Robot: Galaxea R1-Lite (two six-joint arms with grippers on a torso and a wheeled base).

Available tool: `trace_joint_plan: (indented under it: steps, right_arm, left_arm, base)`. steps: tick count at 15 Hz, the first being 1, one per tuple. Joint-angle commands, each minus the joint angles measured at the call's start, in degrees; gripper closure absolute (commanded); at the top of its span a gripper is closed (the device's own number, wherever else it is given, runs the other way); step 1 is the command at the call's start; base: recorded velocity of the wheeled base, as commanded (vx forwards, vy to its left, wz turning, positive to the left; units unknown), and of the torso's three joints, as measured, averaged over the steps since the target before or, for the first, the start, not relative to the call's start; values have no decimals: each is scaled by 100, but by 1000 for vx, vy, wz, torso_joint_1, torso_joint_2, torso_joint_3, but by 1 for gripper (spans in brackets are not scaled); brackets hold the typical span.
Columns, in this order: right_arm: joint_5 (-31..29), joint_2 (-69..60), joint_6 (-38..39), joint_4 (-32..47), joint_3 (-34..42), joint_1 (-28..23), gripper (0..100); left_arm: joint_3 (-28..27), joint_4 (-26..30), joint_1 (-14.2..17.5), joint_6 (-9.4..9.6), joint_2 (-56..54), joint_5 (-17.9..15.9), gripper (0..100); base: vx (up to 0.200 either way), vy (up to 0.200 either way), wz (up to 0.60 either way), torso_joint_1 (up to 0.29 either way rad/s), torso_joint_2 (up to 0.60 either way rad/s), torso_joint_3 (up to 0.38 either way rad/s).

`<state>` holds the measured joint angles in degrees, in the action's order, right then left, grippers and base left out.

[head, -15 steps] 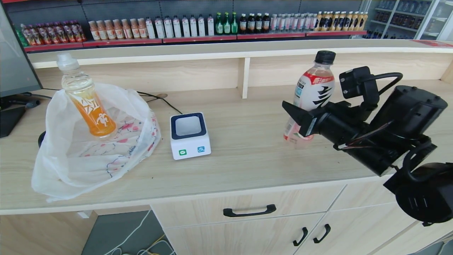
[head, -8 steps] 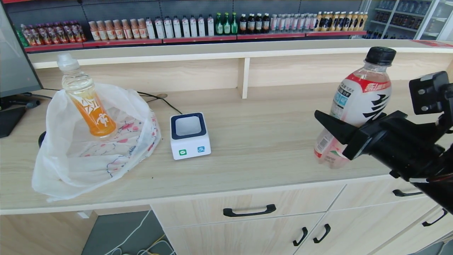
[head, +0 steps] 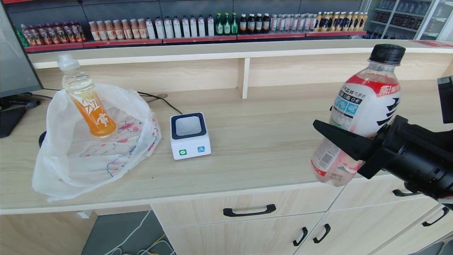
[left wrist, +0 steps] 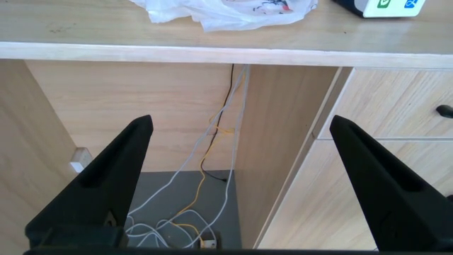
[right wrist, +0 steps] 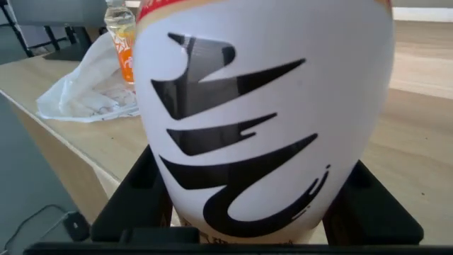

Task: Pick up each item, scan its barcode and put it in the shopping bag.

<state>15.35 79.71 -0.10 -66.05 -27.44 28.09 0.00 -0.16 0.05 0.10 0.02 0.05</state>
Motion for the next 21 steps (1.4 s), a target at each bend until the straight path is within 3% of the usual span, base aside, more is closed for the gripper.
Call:
trace_joint_plan:
  steps: [1,3,6,9,12,16,21]
  right_arm:
    - [346,167,194,-5,-156,4,100]
    - [1348,185,502,-5,-262,-14,100]
    - [1963,264,1100,-40,-358,-49,100]
    - [2789,378,1952,-119,-772,-49,100]
    - [3457,695,2330,-119,-1246,13,100]
    - [3686,1081,2673,-119,-1659,426,100]
    - [4090,1160,3121,-119,-1923,505,100]
  left_arm:
    - [0,-2,4,-1,-2,4,0]
    - [0,-2,4,-1,-2,4,0]
    - [0,-2,4,-1,-2,4,0]
    - [0,-2,4,-1,-2,4,0]
    - [0,-2,4,-1,-2,4,0]
    - [0,7,4,-1,-2,4,0]
    - [0,-2,4,-1,-2,4,0]
  base:
    - [0,0,0,0,0,0]
    - [0,0,0,0,0,0]
    - [0,0,0,0,0,0]
    - [0,0,0,0,0,0]
    - [0,0,0,0,0,0]
    - [0,0,0,0,0,0]
    - [0,0,0,0,0,0]
